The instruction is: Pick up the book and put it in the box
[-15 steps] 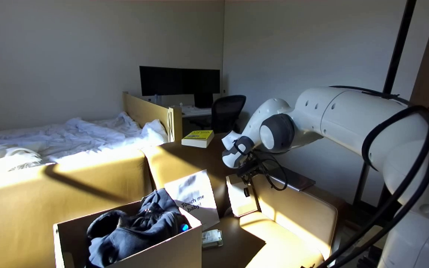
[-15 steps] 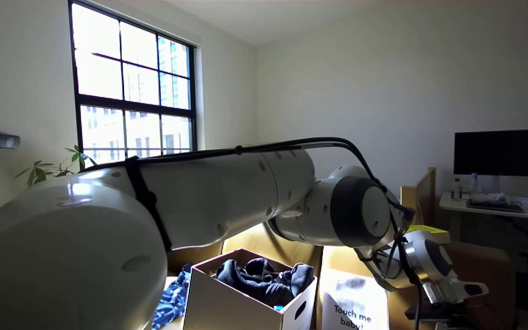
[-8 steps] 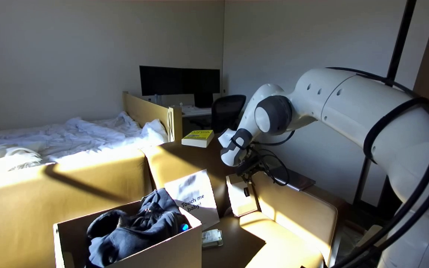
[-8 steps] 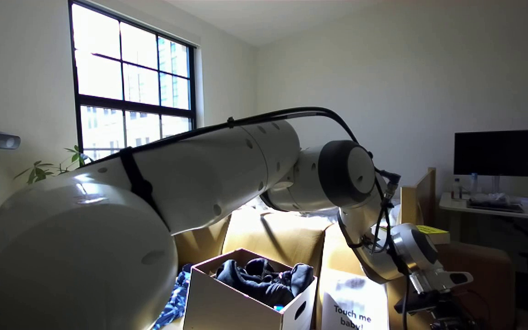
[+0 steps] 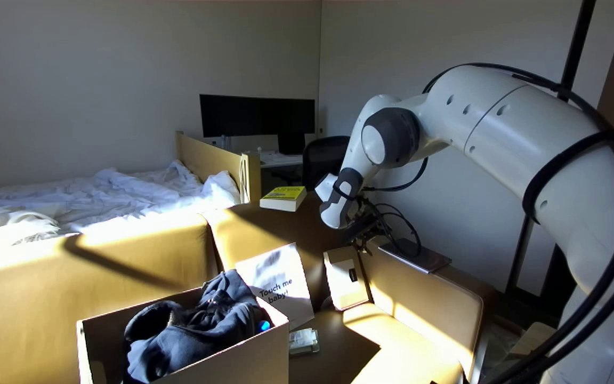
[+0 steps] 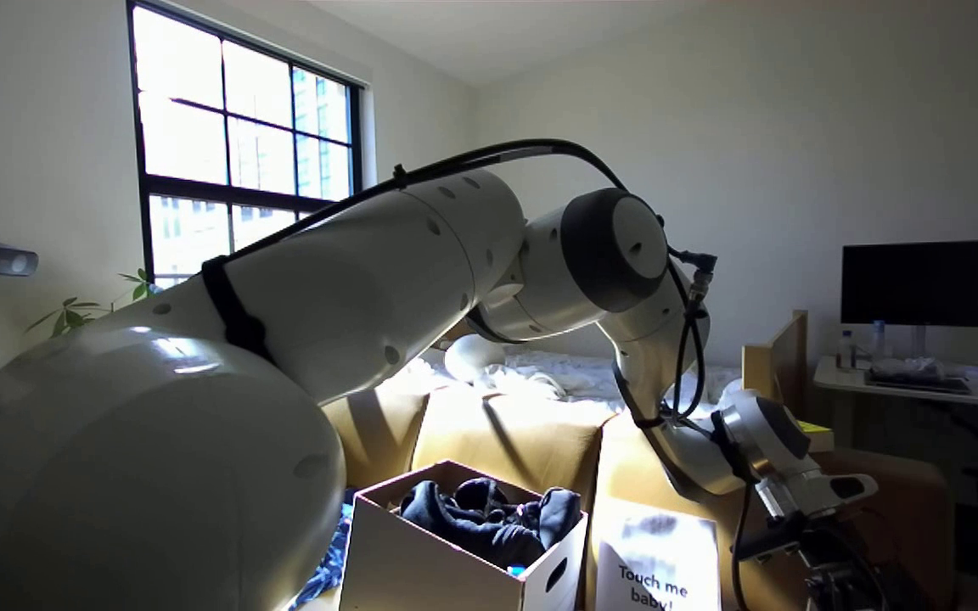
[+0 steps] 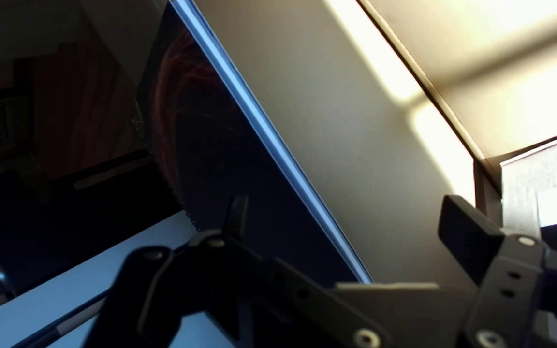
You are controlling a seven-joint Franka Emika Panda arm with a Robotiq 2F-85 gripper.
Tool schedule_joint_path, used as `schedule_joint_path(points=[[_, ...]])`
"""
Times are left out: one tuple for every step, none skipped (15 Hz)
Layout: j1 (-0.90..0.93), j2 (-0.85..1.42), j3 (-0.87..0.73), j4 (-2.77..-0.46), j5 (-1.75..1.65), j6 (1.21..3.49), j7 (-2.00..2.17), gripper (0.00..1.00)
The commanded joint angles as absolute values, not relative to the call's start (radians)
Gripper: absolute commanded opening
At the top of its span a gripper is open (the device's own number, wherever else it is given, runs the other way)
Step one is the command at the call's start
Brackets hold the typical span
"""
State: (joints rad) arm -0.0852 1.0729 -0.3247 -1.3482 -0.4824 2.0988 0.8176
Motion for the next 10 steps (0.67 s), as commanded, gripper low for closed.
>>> schedule_joint_path(points=[[-0.063, 1.064, -0.373, -1.370, -0.457, 2.096, 0.829, 1.00], [-0.063, 1.074, -0.380, -1.356, -0.456, 2.083, 0.826, 1.00], [-0.062, 1.084, -0.386, -1.344, -0.457, 2.071, 0.823, 1.00], [-0.063, 1.096, -0.389, -1.327, -0.454, 2.046, 0.815, 1.00], [-0.065, 1.103, -0.390, -1.317, -0.452, 2.032, 0.813, 1.00], [-0.067, 1.110, -0.392, -1.307, -0.453, 2.017, 0.811, 1.00], [-0.068, 1.119, -0.394, -1.292, -0.453, 1.996, 0.812, 1.00], [-0.075, 1.131, -0.389, -1.271, -0.446, 1.968, 0.800, 1.00], [-0.080, 1.145, -0.386, -1.252, -0.443, 1.943, 0.791, 1.00], [-0.088, 1.162, -0.381, -1.233, -0.440, 1.930, 0.785, 1.00]])
